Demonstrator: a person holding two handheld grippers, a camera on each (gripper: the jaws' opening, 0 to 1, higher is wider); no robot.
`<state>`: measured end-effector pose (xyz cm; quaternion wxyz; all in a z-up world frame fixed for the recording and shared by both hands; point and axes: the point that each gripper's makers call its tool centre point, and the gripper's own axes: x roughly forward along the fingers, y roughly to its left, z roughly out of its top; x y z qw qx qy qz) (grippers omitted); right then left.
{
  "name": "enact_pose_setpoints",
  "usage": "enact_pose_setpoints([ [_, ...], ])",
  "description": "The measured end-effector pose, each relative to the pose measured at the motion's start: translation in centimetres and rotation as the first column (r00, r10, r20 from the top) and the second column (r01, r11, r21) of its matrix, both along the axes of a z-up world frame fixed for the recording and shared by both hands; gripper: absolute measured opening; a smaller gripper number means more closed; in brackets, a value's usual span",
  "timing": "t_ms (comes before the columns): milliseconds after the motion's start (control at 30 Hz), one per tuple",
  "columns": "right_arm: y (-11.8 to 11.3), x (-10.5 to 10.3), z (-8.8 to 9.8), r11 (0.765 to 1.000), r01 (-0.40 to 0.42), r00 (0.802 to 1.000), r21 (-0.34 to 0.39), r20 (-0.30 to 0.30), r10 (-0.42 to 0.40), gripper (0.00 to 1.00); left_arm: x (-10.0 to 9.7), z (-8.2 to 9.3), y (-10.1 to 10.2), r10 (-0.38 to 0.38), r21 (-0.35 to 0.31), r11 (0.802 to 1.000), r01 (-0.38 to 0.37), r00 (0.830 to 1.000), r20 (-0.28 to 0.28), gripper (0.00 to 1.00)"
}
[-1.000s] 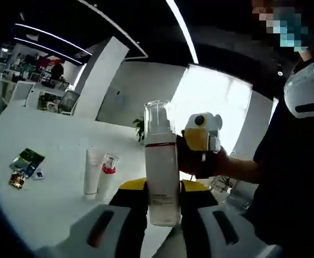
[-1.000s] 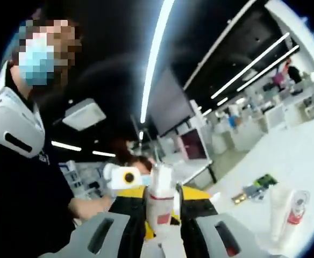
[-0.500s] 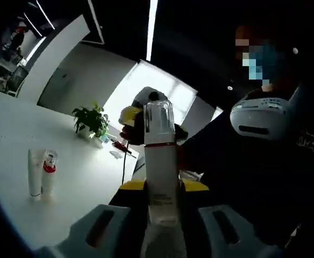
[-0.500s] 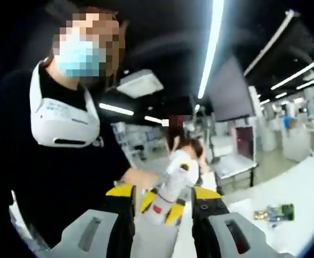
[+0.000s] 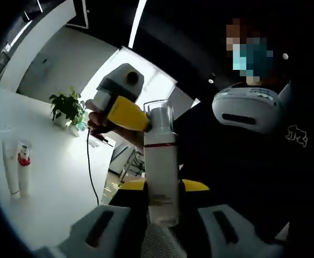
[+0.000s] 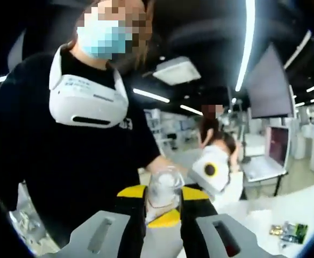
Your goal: Arrange the skincare products in the storage area until every visible bottle or jar stands upright without overlapping.
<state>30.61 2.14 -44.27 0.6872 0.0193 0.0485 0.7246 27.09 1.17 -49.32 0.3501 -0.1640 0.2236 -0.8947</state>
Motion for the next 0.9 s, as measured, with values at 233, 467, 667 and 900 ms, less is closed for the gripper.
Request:
enact_pose_setpoints([
  [233,0.0,0.0,0.2,1.000,0.022,1.000,0.011,-0.015,-0.022,0.14,0.2,-0.1,-0.1,-0.004,-0.007,1.000,0.004,1.000,0.006,0.27],
  [467,-0.3,0.1,0.6,0.995,0.084,0.995,0.050,-0.060,-0.081,0.11,1.1,-0.1,-0.8,0.040,-0.006,0.999,-0.040,0.999,-0.018,0.31],
  [667,-0.8,0.4,0.3,0.989,0.136,0.989,0.059,-0.060,-0.132,0.10,1.4,-0.5,-1.4,0.068,0.009,0.998,-0.068,0.997,-0.022,0.33],
  [900,-1.9,1.6,-1.2,0.962,0.274,0.961,-0.008,-0.023,-0.274,0.10,3.4,-2.7,-3.1,0.202,0.063,0.976,-0.207,0.976,0.077,0.34],
])
